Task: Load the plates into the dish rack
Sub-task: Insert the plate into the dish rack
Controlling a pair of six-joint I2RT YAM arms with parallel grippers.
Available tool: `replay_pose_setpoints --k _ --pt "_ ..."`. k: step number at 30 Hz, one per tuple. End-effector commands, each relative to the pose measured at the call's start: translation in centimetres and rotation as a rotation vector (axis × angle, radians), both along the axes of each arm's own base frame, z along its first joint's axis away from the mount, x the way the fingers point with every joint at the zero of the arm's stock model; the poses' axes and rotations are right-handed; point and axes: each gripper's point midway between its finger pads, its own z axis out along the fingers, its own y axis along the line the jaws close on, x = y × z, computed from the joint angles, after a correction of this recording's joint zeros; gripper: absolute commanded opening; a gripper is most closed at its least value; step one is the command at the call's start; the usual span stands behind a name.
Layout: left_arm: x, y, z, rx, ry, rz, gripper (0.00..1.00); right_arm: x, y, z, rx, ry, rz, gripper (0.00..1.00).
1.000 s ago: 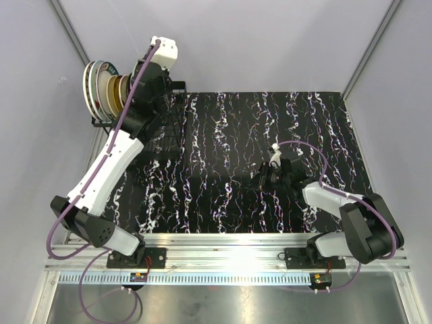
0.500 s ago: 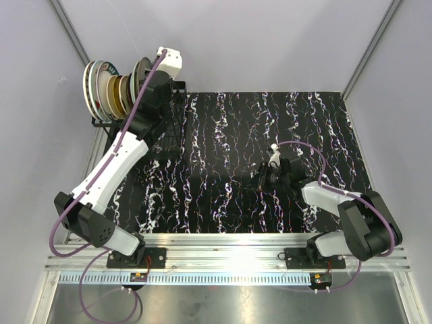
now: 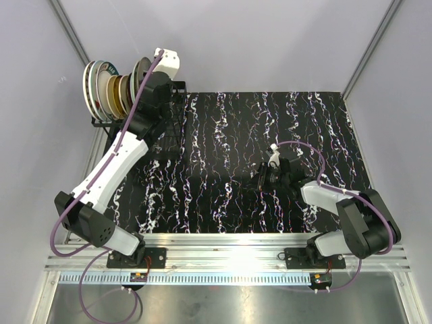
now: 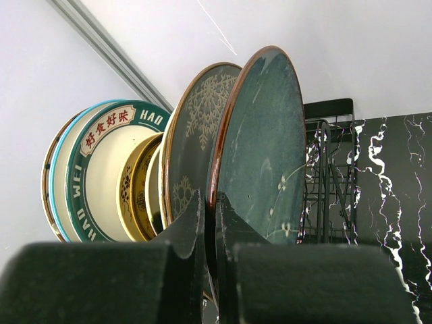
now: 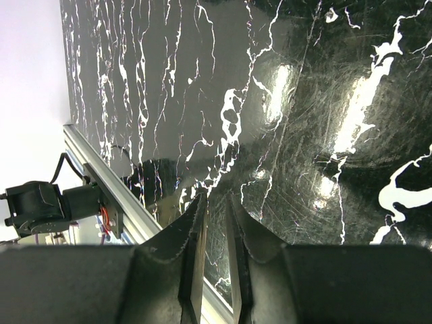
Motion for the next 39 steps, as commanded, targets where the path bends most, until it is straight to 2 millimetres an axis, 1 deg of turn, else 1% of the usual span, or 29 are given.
replay_pose_setpoints --k 1,5,9,16,22,29,33,39 --pt "-1.9 2.6 7.3 -0.121 -0.246 0.09 0.0 1.3 0.7 1.7 0.034 -0.064 0.018 0.24" --pt "-2.6 3.0 8.8 -0.123 -0.276 0.093 0.0 1.3 0.7 1.7 0.036 -0.064 0.019 0.24" --pt "-3.2 3.6 9.8 -0.086 -0.287 0.114 0.0 1.2 0.7 1.7 0.035 -0.064 0.021 0.24" --pt "-3.7 3.9 11.1 -0.062 -0.308 0.141 0.0 1.3 0.8 1.7 0.037 -0.064 0.021 0.24" --pt "-3.4 3.6 10.8 -0.055 -0.297 0.151 0.0 1.4 0.8 1.6 0.039 -0.064 0.024 0.24" --pt "-2.1 2.7 9.0 -0.052 -0.269 0.124 0.0 1.4 0.8 1.4 0.037 -0.057 0.022 0.24" --pt "-1.6 2.5 8.4 -0.061 -0.26 0.116 0.0 1.4 0.7 1.3 0.035 -0.054 0.021 0.24" --pt "-1.3 2.5 8.1 -0.097 -0.263 0.099 0.0 1.3 0.8 1.2 0.034 -0.051 0.022 0.24"
